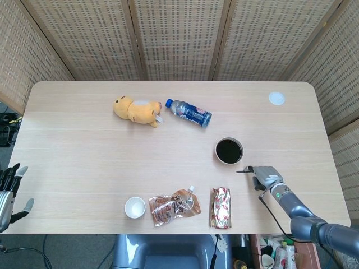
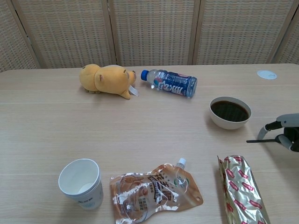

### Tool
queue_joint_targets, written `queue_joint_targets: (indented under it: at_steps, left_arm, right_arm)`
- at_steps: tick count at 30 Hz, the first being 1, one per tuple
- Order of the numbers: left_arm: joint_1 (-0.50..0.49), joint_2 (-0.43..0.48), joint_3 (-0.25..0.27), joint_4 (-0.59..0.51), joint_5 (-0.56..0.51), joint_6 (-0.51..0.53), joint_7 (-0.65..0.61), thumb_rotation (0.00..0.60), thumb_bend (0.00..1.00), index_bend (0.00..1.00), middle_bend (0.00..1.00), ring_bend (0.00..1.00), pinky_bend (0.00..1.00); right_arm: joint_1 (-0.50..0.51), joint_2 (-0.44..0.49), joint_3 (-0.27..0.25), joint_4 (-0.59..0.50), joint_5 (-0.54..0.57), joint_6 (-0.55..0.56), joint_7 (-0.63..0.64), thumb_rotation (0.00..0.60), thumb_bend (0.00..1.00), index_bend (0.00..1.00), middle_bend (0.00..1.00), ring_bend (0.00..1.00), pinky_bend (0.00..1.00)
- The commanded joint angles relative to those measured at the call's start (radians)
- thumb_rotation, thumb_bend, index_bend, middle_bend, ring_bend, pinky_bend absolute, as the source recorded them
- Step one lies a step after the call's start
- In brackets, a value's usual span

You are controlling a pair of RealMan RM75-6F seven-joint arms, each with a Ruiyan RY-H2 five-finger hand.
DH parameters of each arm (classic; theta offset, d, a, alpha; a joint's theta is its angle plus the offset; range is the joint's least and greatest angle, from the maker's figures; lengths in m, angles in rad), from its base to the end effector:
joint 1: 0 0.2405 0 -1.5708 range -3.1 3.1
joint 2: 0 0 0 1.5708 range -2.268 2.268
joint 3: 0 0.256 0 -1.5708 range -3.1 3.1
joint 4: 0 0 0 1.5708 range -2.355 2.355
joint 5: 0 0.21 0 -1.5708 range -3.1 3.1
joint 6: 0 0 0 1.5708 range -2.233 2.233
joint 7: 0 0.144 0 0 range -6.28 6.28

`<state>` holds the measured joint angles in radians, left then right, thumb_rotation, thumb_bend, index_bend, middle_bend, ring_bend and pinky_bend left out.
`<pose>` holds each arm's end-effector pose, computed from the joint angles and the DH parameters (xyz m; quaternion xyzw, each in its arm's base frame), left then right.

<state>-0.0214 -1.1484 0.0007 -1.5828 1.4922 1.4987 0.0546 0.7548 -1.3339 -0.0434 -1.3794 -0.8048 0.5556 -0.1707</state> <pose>-0.3287 0.1501 0.1478 -0.5966 -0.4023 -0.3412 0.6049 -0.2890 -0.3281 0.0181 0.7172 -0.5511 0.1281 0.4067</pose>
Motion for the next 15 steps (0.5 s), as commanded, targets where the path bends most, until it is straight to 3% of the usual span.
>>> queue_joint_targets:
  at_steps: [1,15]
  left_arm:
    - [0.0,0.0,0.0,0.001,0.0,0.0,0.0,0.6,0.38,0.0,0.0,0.0,0.0]
    - [-0.004,-0.005,-0.001,0.005,0.008,-0.002,-0.004,0.6,0.38,0.0,0.0,0.0,0.0]
  right_arm:
    - [-0.002,0.008,-0.005,-0.011,0.001,0.004,-0.003,0.6,1.0,0.23,0.96,1.0,1.0]
    - [-0.023,0.078,-0.034,-0.118,-0.024,0.043,-0.012,0.6,1.0,0.24,0.96,1.0,1.0]
